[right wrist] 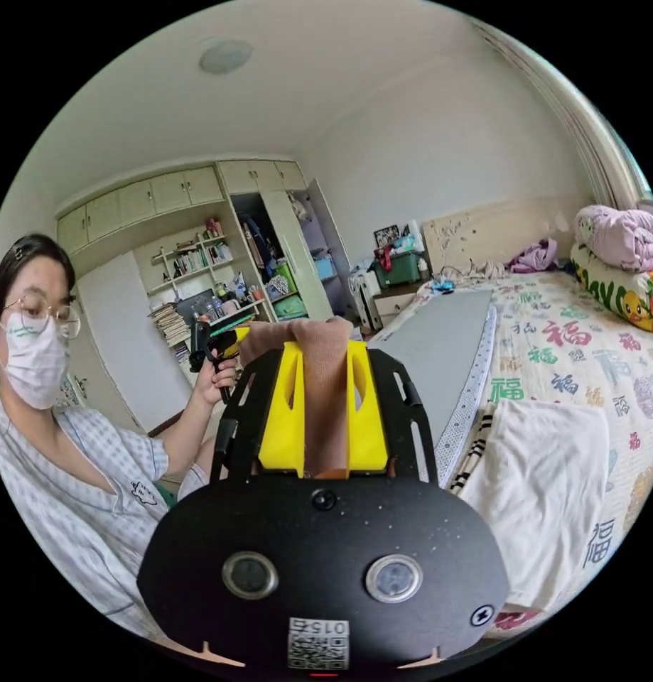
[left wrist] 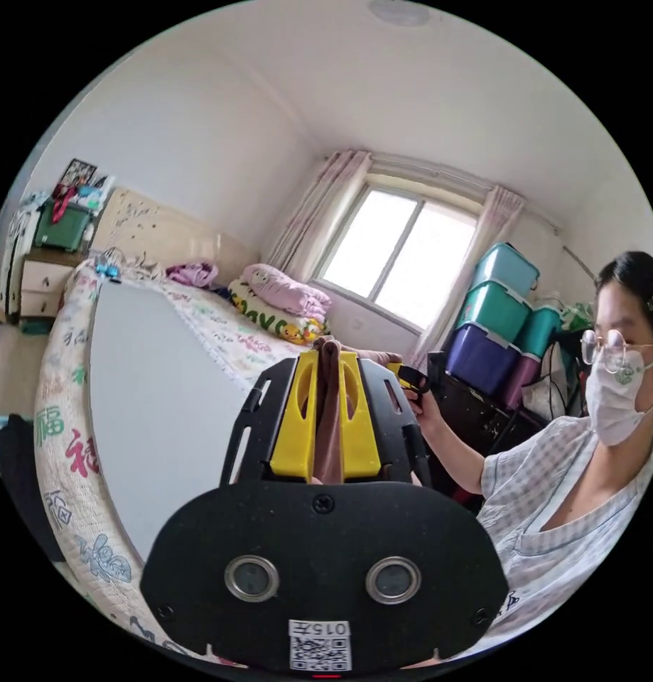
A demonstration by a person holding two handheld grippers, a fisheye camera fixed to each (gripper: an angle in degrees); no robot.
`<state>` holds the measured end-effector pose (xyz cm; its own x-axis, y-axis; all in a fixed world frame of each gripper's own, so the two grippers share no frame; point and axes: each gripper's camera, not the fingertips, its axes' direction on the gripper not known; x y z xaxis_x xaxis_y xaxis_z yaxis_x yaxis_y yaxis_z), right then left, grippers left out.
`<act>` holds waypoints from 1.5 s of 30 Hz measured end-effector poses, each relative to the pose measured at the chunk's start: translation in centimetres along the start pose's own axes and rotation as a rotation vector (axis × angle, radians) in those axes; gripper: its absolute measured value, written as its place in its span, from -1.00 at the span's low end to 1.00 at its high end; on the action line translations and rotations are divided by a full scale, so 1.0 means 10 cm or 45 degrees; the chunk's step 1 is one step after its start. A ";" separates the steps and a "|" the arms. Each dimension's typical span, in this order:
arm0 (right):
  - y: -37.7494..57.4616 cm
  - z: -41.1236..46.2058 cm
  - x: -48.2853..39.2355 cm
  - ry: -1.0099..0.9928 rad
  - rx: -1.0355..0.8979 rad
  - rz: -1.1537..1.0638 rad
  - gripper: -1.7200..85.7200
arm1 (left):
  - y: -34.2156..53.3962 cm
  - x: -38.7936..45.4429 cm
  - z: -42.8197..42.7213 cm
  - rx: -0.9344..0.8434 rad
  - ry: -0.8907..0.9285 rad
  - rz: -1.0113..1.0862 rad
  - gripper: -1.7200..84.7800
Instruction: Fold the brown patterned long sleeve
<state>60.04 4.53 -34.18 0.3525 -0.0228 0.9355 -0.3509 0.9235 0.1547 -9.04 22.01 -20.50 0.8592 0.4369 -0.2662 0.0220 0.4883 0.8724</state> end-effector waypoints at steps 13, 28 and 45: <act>-0.32 -1.58 -0.19 0.390 0.076 -0.199 -0.75 | -0.43 1.12 2.04 -0.055 0.228 0.126 -0.86; -0.27 1.36 3.49 0.782 -0.439 0.553 -0.84 | 0.74 -1.44 5.46 -0.596 -0.489 -0.438 -0.82; 0.02 1.81 3.43 1.027 -0.544 0.270 -0.82 | 1.15 -0.74 6.44 -0.790 -0.354 -0.023 -0.79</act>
<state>56.33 -3.04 3.66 0.8690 0.2867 0.4033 -0.1847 0.9441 -0.2731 17.76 -24.30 17.94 0.9626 0.2550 -0.0909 -0.1887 0.8728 0.4501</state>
